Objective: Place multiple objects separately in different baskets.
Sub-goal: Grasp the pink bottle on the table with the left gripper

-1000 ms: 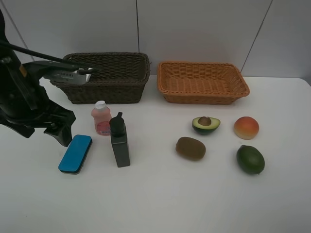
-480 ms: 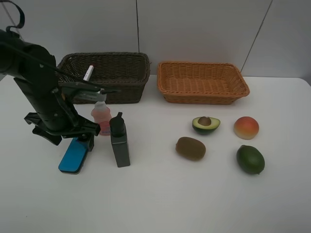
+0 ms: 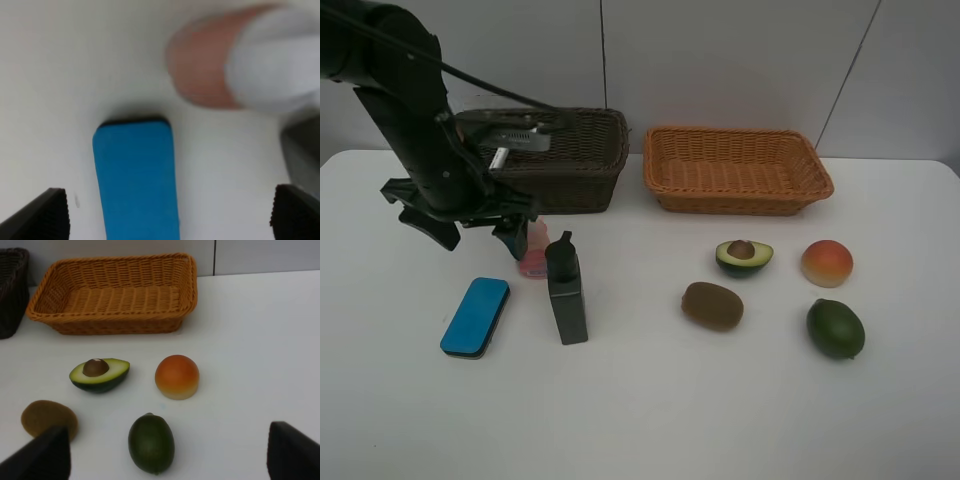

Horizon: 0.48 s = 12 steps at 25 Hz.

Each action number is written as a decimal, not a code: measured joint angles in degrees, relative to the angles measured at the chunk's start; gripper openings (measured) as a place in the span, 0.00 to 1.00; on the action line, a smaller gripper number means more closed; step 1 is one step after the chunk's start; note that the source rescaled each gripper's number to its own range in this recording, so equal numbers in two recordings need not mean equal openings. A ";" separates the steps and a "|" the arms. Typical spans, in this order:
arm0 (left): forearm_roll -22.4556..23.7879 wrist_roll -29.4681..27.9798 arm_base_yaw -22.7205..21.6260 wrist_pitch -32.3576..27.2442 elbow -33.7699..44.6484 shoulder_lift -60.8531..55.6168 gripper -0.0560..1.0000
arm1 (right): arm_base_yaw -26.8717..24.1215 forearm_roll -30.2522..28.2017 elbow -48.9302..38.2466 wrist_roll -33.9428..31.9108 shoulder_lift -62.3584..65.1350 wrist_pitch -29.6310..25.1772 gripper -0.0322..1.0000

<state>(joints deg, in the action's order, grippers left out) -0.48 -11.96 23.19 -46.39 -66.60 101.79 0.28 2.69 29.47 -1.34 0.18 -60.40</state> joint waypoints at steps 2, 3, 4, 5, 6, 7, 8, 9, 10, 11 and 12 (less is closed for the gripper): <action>-0.67 -0.15 0.00 -3.22 -5.49 0.76 0.99 | 0.00 0.00 0.00 0.00 0.00 0.00 1.00; -1.32 -0.25 0.00 -4.50 -7.52 1.39 0.99 | 0.00 0.00 0.00 0.00 0.00 0.00 1.00; -1.92 -0.43 0.00 -5.96 -9.56 2.42 0.99 | 0.00 0.00 0.00 0.00 0.00 0.00 1.00; -2.52 -0.74 0.00 -7.28 -11.07 3.58 0.99 | 0.00 0.00 0.00 0.00 0.00 0.00 1.00; -2.95 -1.06 0.00 -8.20 -12.02 4.76 0.99 | 0.00 0.00 0.00 0.00 0.00 0.00 1.00; -3.65 -1.21 0.00 -9.09 -12.45 5.72 0.99 | 0.00 0.00 0.00 0.00 0.00 0.00 1.00; -4.15 -1.45 0.00 -9.96 -12.71 6.85 0.99 | 0.00 0.00 0.00 0.00 0.00 0.00 1.00; -4.47 -1.61 0.00 -10.64 -12.78 7.92 0.99 | 0.00 0.00 0.00 0.00 0.00 0.00 1.00; -4.82 -1.79 0.00 -11.04 -12.78 8.84 0.99 | 0.00 0.00 0.00 0.00 0.00 0.00 1.00; -4.88 -2.13 0.00 -11.20 -12.78 9.46 0.99 | 0.00 0.00 0.00 0.00 0.00 0.00 1.00; -4.88 -2.57 0.00 -11.07 -12.78 10.01 0.99 | 0.00 0.00 0.00 0.00 0.00 0.00 1.00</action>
<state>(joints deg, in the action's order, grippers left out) -5.36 -14.53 23.19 -57.46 -79.38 111.80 0.28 2.69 29.47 -1.34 0.18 -60.40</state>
